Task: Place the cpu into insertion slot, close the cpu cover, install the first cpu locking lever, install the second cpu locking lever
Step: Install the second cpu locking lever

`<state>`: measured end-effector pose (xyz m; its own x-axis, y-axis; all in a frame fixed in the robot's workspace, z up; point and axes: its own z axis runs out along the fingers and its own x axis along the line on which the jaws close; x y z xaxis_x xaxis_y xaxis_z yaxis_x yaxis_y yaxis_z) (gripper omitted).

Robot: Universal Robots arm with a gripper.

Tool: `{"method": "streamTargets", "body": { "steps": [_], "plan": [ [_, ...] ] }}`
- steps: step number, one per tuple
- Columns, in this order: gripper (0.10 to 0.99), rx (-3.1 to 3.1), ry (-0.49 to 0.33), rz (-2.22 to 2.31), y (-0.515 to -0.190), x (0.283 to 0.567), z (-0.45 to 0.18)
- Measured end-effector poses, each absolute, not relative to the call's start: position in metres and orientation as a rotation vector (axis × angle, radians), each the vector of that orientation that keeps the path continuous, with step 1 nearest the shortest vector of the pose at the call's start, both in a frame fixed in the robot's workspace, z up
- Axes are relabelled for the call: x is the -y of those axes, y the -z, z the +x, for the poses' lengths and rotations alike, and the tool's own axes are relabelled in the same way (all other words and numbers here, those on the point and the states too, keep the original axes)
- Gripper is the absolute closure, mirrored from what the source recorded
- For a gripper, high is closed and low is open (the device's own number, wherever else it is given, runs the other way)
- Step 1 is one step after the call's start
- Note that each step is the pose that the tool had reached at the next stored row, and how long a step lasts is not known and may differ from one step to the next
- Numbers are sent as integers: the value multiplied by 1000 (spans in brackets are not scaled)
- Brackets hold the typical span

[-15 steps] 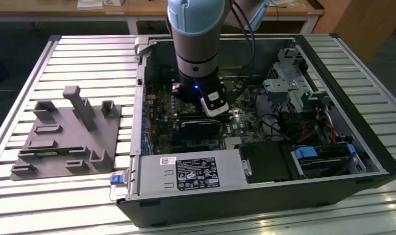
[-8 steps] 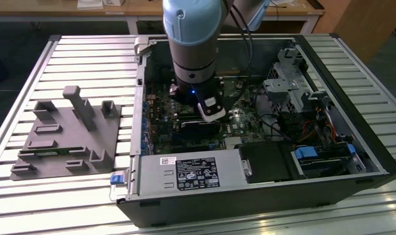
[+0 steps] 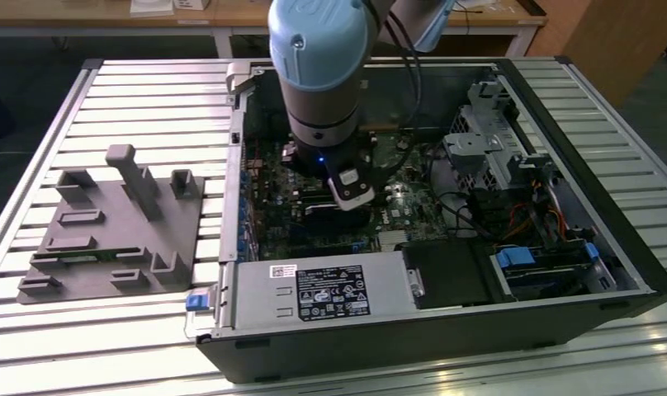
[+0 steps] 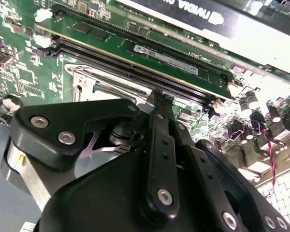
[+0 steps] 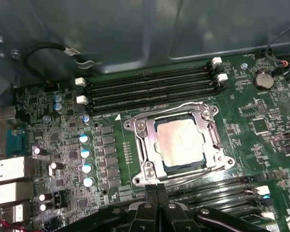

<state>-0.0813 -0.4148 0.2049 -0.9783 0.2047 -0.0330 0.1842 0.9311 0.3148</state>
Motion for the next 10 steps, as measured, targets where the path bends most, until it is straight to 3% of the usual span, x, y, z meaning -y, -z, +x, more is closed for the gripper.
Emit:
{"method": "streamTargets", "body": {
  "steps": [10],
  "plan": [
    [980, -3021, -509, 304, -197, 415, -86]
  ]
}}
